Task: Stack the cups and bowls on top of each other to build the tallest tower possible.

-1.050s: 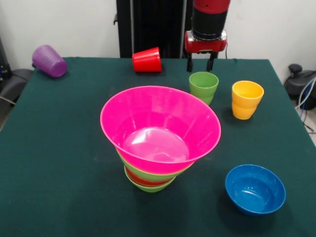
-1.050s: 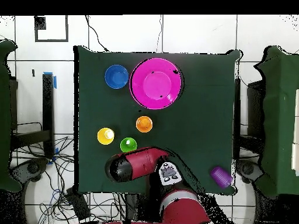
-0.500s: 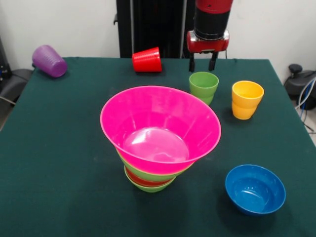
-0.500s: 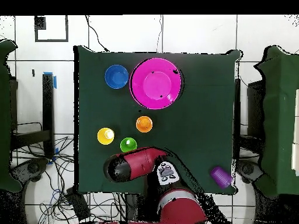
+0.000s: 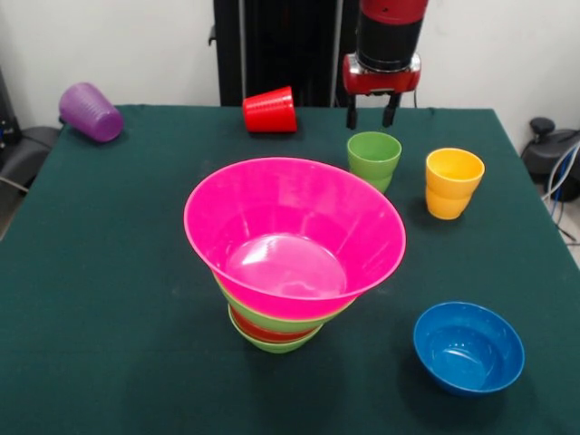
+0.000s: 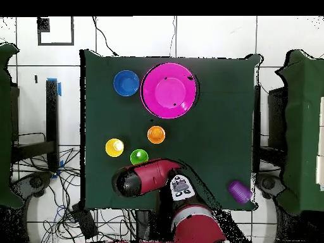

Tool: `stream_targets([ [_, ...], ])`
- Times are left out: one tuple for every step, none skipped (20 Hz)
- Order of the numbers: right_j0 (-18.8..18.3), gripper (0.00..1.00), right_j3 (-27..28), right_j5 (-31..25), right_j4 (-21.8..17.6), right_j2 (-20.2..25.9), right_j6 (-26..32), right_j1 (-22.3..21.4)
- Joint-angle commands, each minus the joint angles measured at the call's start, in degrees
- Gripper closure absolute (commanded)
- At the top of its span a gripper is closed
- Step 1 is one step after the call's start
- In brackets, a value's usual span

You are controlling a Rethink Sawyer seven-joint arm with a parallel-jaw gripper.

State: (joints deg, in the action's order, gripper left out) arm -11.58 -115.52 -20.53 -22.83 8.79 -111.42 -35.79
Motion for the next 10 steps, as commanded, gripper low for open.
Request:
stream_targets([
  [-1.7, 0.0, 3.9, -8.3, 2.7, 6.5, 1.2, -0.5],
  [-1.9, 0.0, 4.0, -8.8, 2.7, 6.7, 1.4, -0.7],
  [-2.1, 0.0, 4.1, -9.1, 2.6, 6.9, 1.5, -0.8],
  [-2.2, 0.0, 4.1, -9.0, 2.3, 6.9, 1.4, -0.8],
  [-2.3, 0.0, 4.2, -9.1, 2.2, 7.0, 1.4, -0.7],
  [-2.4, 0.0, 4.3, -9.2, 2.0, 7.1, 1.3, -0.6],
  [-2.5, 0.0, 4.5, -9.3, 1.8, 7.2, 1.3, -0.6],
  [-2.6, 0.0, 4.5, -9.6, 1.9, 7.3, 1.2, -0.7],
  [-2.7, 0.0, 4.5, -10.1, 2.0, 7.5, 1.2, -1.0],
  [-2.8, 0.0, 4.6, -10.5, 2.0, 7.7, 1.2, -1.2],
])
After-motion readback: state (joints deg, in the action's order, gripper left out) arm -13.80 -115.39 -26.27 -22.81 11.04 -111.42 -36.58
